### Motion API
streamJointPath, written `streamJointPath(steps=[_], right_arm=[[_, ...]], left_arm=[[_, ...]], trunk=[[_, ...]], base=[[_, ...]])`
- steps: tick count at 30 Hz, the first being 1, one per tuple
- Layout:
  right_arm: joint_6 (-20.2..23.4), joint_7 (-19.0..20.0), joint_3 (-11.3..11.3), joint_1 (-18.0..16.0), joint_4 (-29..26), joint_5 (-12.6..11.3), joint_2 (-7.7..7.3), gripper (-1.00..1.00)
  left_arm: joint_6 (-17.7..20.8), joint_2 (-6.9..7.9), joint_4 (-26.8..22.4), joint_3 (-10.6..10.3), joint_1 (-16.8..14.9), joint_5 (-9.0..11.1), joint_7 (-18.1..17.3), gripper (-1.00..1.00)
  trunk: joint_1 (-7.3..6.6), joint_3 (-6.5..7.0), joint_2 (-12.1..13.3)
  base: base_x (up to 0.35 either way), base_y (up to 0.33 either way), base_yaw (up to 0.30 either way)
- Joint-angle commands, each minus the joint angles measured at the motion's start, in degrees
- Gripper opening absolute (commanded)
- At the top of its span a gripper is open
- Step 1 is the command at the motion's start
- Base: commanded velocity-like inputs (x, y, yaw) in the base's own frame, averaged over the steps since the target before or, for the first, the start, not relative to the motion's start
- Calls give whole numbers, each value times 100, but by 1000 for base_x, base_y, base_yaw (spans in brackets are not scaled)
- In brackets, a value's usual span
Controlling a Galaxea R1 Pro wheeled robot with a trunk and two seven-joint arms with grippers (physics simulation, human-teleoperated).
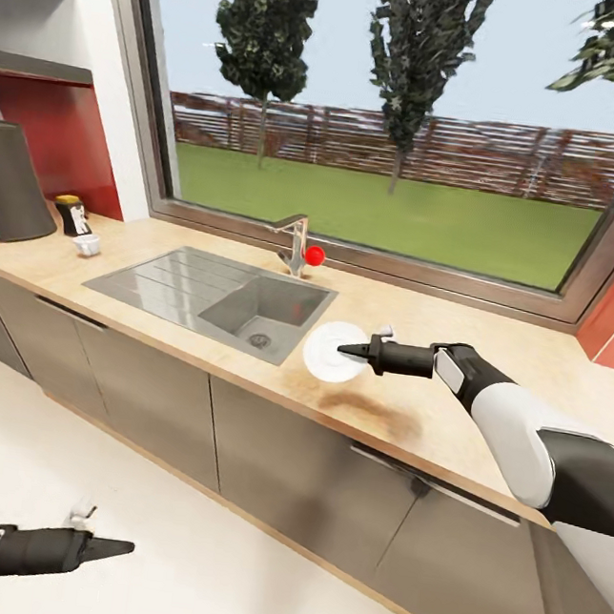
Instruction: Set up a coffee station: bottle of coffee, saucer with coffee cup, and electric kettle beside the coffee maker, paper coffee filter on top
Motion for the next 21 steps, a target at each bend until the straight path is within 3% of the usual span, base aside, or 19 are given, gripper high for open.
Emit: streamJointPath(steps=[1,3,5,6,8,9,11,15,16,18,21], right_arm=[[70,10,-19,-4,1,-34,-1,-100],[70,10,-19,-4,1,-36,-1,-100],[70,10,-19,-4,1,-37,-1,-100],[70,10,-19,-4,1,-37,-1,-100],[70,10,-19,-4,1,-37,-1,-100],[70,10,-19,-4,1,-37,-1,-100],[70,10,-19,-4,1,-37,-1,-100],[70,13,-19,-4,1,-38,-1,-100],[70,12,-19,-4,1,-38,-1,-100],[70,8,-19,-4,5,-38,3,-100],[70,5,-19,-4,7,-38,6,-100]], left_arm=[[56,37,-1,-34,168,53,-22,100],[51,68,-1,-24,590,133,-22,100],[41,78,-1,-22,753,308,-22,100],[5,103,-2,-21,913,576,-22,100],[-62,139,-2,-20,1091,892,-22,100],[-139,163,-2,-20,1286,1192,-22,100],[-208,188,2,-19,1546,1551,-22,100],[-243,206,9,-19,1829,1993,-22,100],[-243,210,12,-19,1935,2164,102,100],[-239,205,14,-13,2109,2398,1121,100],[-237,191,15,62,2173,2483,2006,100]], trunk=[[0,-5,-3],[0,-5,-3],[0,-5,-3],[0,-5,-3],[0,-5,-3],[0,-5,-3],[0,-5,-3],[0,-5,-3],[0,-5,-3],[0,-5,-3],[0,-5,-3]], base=[[0,0,0],[0,0,0],[0,0,0],[0,0,0],[0,0,0],[0,0,0],[0,0,0],[0,0,0],[0,0,0],[0,0,0],[0,0,0]])
